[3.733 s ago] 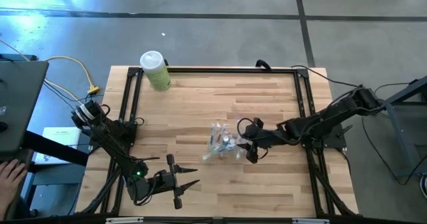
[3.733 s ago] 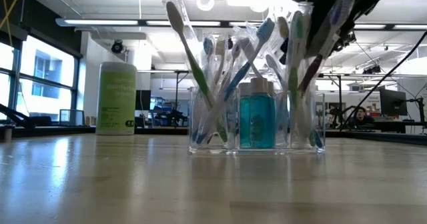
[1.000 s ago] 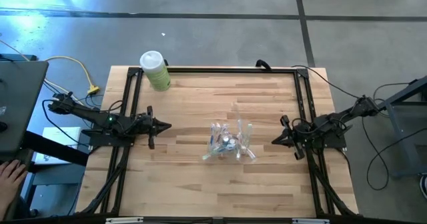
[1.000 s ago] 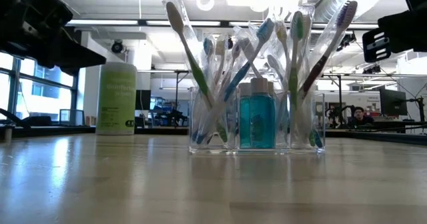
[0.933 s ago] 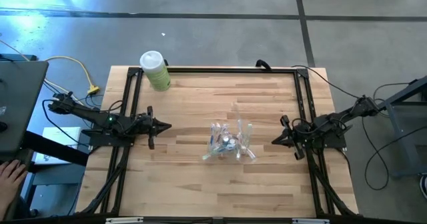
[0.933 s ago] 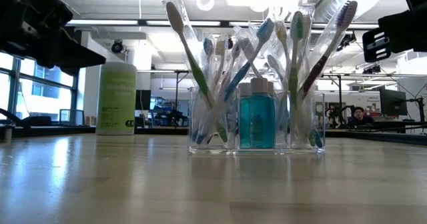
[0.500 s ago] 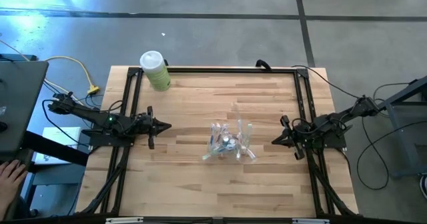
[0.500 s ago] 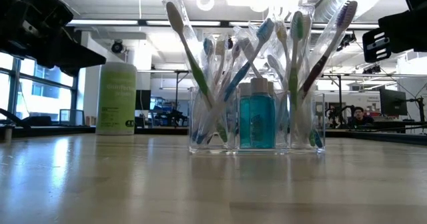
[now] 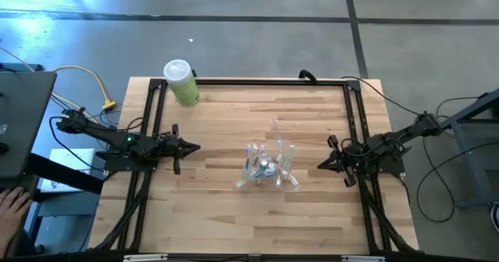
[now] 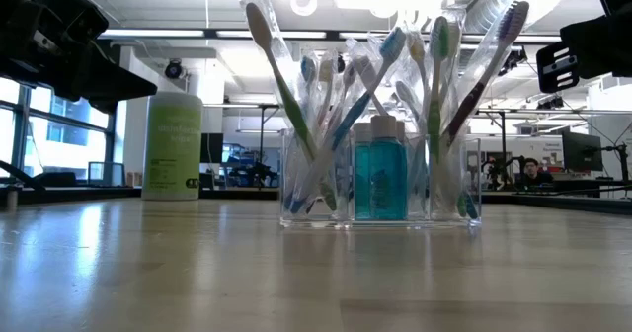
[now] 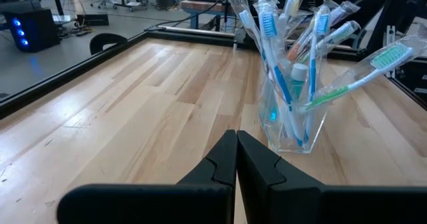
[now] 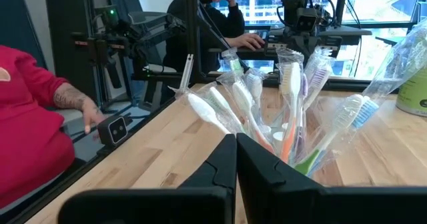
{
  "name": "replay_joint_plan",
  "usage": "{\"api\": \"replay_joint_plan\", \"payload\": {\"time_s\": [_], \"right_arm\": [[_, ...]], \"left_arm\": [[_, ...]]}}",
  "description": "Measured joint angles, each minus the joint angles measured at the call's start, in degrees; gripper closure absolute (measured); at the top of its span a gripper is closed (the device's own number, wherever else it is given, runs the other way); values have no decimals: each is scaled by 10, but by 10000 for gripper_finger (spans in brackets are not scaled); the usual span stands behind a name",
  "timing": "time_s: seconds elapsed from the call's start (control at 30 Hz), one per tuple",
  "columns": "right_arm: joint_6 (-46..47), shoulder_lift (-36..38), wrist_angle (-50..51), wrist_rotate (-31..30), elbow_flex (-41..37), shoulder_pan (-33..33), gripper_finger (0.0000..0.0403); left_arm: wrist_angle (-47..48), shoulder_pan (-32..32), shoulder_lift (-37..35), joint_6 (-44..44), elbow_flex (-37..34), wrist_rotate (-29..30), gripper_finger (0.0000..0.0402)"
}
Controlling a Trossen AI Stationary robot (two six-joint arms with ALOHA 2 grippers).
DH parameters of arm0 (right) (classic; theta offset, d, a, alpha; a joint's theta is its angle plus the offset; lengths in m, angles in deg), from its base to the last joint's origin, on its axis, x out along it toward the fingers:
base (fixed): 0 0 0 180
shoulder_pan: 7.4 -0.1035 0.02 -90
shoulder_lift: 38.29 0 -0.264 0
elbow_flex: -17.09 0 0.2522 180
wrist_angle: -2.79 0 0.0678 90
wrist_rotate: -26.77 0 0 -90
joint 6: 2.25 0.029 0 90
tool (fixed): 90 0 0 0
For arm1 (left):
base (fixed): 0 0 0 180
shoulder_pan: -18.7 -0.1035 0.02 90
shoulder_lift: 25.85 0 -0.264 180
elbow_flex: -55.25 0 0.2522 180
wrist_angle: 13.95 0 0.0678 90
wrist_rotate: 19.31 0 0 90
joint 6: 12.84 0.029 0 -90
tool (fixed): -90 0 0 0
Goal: Pick & Place toothbrushing station
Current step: Return to Home Position
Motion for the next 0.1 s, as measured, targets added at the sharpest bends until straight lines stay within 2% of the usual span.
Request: {"api": "replay_joint_plan", "payload": {"time_s": [0.1], "right_arm": [[0,0,0,0,0,0,401]], "left_arm": [[0,0,0,0,0,0,399]]}}
